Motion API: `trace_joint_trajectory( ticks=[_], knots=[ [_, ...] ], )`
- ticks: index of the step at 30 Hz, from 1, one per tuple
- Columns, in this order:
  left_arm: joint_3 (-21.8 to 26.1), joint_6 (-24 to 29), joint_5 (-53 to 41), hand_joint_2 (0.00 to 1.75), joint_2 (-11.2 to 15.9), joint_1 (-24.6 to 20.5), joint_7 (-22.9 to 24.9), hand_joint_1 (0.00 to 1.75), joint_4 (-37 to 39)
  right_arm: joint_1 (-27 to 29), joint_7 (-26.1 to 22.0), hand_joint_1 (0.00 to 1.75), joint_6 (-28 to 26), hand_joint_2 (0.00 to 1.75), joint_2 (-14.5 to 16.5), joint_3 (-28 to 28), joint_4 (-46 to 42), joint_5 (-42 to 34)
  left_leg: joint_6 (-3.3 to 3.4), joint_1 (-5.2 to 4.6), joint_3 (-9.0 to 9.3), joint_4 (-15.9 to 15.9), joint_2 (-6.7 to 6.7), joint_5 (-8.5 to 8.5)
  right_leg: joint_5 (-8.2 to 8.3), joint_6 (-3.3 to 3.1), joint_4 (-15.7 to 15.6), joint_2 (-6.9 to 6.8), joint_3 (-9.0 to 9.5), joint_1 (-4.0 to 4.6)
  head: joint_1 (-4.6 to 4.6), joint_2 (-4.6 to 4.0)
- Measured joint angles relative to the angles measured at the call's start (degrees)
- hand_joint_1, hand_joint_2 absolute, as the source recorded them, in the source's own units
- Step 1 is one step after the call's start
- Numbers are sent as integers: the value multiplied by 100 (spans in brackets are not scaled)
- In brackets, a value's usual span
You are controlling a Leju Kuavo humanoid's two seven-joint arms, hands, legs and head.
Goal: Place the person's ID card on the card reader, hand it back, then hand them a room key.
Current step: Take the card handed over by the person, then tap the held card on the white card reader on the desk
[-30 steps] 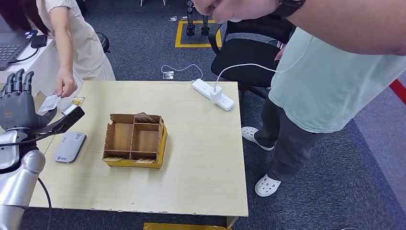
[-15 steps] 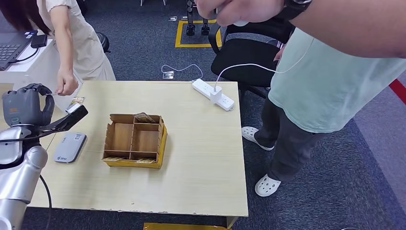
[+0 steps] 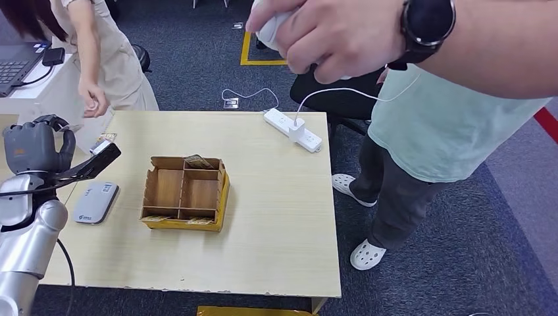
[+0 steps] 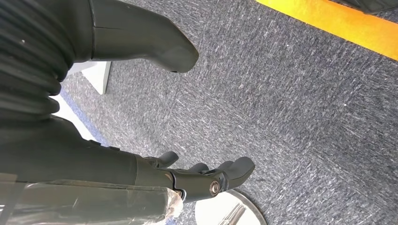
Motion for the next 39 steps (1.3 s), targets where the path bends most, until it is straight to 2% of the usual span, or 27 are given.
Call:
trace_joint_trajectory(
  ticks=[7,16,20,29,34,39],
  knots=[
    [0,-25,-193,175,118,285,118,175,46,16,-2,0,-3,175,-3,-55,0,-49,0,0,-1,0,2,0,0,0,0,2,0,0,-1,0],
    [-2,-19,-693,175,200,1145,10,175,33,32,-11,0,1,175,-33,-108,0,-73,1,0,-1,-1,3,-2,-2,1,-1,2,-2,0,-1,0],
    [-20,-62,-971,175,190,1378,97,175,30,25,-28,0,2,175,-37,-133,0,-73,2,-1,-2,-1,2,-3,-2,2,-1,1,-1,-1,0,0],
    [-108,-49,-1241,175,68,1658,225,175,58,-5,-44,0,8,175,-37,-173,-3,-53,3,-1,-2,-1,1,-3,-2,1,0,-2,-1,-1,-1,0],
    [-144,147,-1498,175,-41,1663,469,175,211,-13,-44,0,15,175,-37,-174,-4,-5,3,-1,-3,-1,0,-3,-2,2,-1,-3,-1,-1,-1,0],
    [-144,220,-1585,175,-97,1655,513,175,357,-14,-44,0,15,175,-37,-174,-4,-1,3,-1,-2,-1,0,-3,-1,2,-1,-3,-1,-1,-1,0]
  ],
)
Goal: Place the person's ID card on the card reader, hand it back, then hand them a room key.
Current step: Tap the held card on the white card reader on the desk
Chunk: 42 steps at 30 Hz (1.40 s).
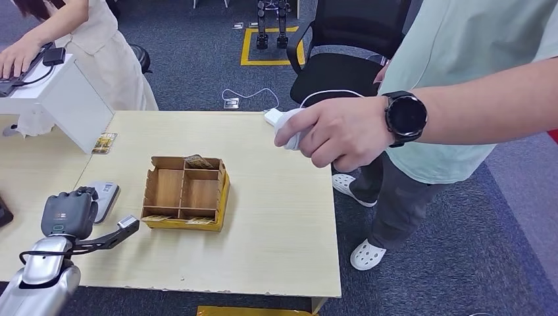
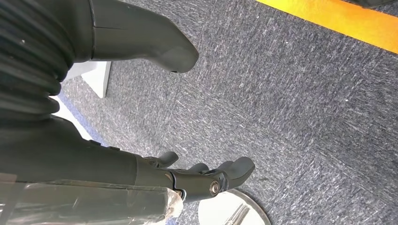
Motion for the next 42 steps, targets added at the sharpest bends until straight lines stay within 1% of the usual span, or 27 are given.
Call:
trace_joint_trajectory(
  ticks=[4,13,29,37,42],
  knots=[
    [-1,74,-41,175,-37,-35,81,175,98,0,5,0,-9,175,0,-2,1,3,0,0,0,0,-1,0,0,0,0,0,0,0,0,0],
    [0,443,-418,175,-223,-368,624,175,501,0,41,0,-20,175,0,-14,0,38,0,0,0,0,-4,0,0,0,0,-3,2,0,0,0],
    [2,536,-612,175,-344,-619,809,175,1100,1,42,0,-22,175,0,-39,2,63,0,0,0,0,-4,0,0,0,0,-3,2,0,1,0],
    [2,507,-1151,175,-397,-679,1161,175,1785,-3,-3,0,-26,175,0,-46,-10,128,0,0,0,0,-4,0,0,0,0,-3,3,-1,0,0],
    [10,412,-1070,175,-395,-730,1118,175,2140,-6,-30,0,-74,175,0,-46,-24,171,0,-1,2,0,-7,0,0,0,1,-7,7,-1,1,0]
  ],
)
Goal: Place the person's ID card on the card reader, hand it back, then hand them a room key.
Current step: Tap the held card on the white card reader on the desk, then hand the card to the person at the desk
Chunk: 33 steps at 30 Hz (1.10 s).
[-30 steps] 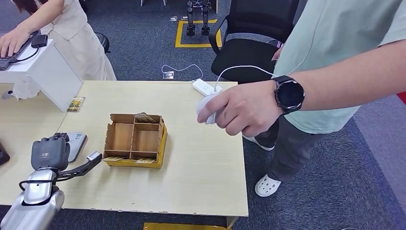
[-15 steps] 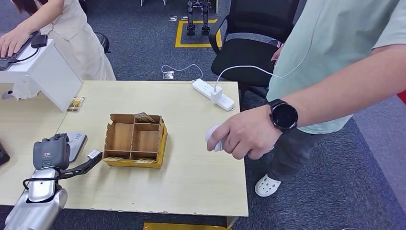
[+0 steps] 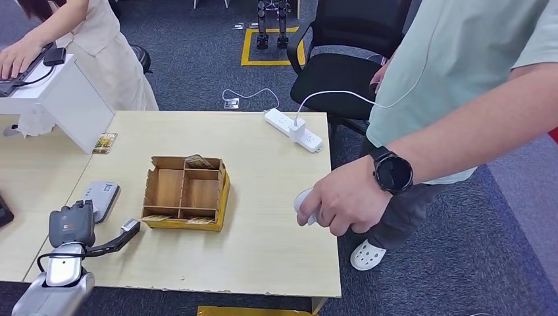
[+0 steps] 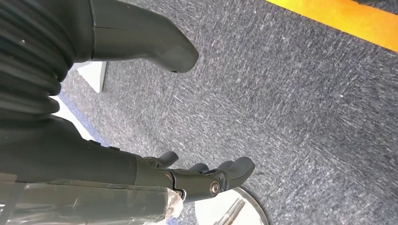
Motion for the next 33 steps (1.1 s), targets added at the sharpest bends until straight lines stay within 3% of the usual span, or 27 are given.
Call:
trace_joint_trajectory(
  ticks=[6,10,19,27,33],
  knots=[
    [113,-759,313,175,-1,-170,-220,175,157,-15,-72,0,-52,175,3,0,-18,101,0,-4,17,-5,-13,0,-3,1,1,-16,25,-5,-2,0],
    [218,-978,542,175,0,-215,-357,175,164,-36,-84,0,-68,175,7,0,-37,145,0,-7,32,-9,-14,0,-4,1,3,-16,36,-9,-2,0],
    [449,-578,1776,175,-108,-64,-1212,175,-184,-36,-96,0,-132,175,8,0,-38,194,-1,-7,43,-8,-16,5,-4,1,8,-17,40,-9,-2,0],
    [558,-550,1969,175,-221,45,-1311,175,-457,-34,-101,0,-136,175,8,0,-38,212,0,-8,39,-6,-16,4,-4,1,7,-17,37,-10,-2,0],
    [669,-202,3386,175,-319,17,-2309,175,-969,-30,-92,0,-137,175,7,0,-35,288,1,-7,28,-3,-15,7,-2,1,7,-14,20,-8,-2,0]
  ],
)
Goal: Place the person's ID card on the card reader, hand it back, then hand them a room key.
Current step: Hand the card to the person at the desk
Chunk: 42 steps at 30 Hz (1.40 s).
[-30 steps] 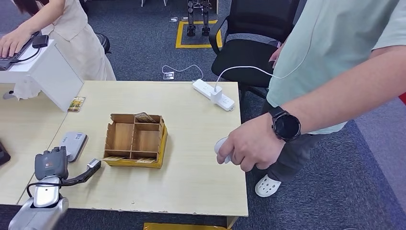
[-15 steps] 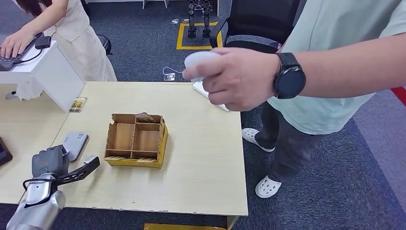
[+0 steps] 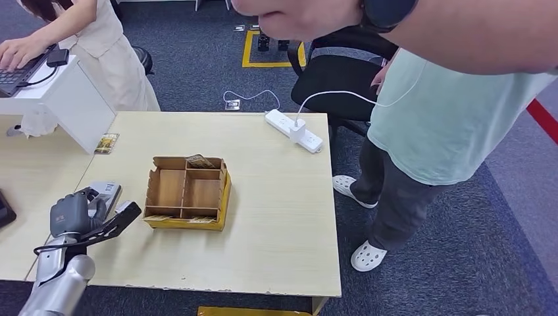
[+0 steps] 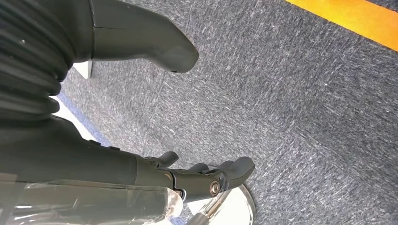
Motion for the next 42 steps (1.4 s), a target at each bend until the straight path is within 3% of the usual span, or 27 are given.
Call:
trace_joint_trajectory(
  ticks=[4,9,19,27,38,42],
  knots=[
    [5,-137,661,175,14,-348,-23,175,-576,-1,16,0,3,175,1,1,0,91,8,2,-16,3,-1,7,5,1,1,-4,-7,3,1,0],
    [38,121,1029,175,159,-1056,-105,175,-735,-8,49,0,8,175,2,8,-2,208,4,1,-17,3,-1,11,10,-2,3,-2,-10,2,-5,0],
    [7,693,750,175,223,-2141,-55,175,-596,-40,62,0,26,175,11,16,-2,355,4,0,-22,5,2,12,11,-1,1,2,-17,1,-3,0],
    [-131,829,603,175,155,-2568,-71,175,-405,-51,62,0,32,175,46,20,-4,397,4,0,-22,5,3,12,11,-1,1,4,-19,1,-4,0],
    [-393,942,327,175,-38,-2780,-147,175,-273,-80,82,0,110,175,82,20,-20,438,4,0,-24,6,3,12,11,-1,1,5,-20,0,-3,0],
    [-516,941,168,175,-111,-2827,-73,0,-200,-99,112,0,116,0,95,20,-36,450,4,0,-24,7,3,12,11,-1,1,5,-21,0,-4,0]
  ],
)
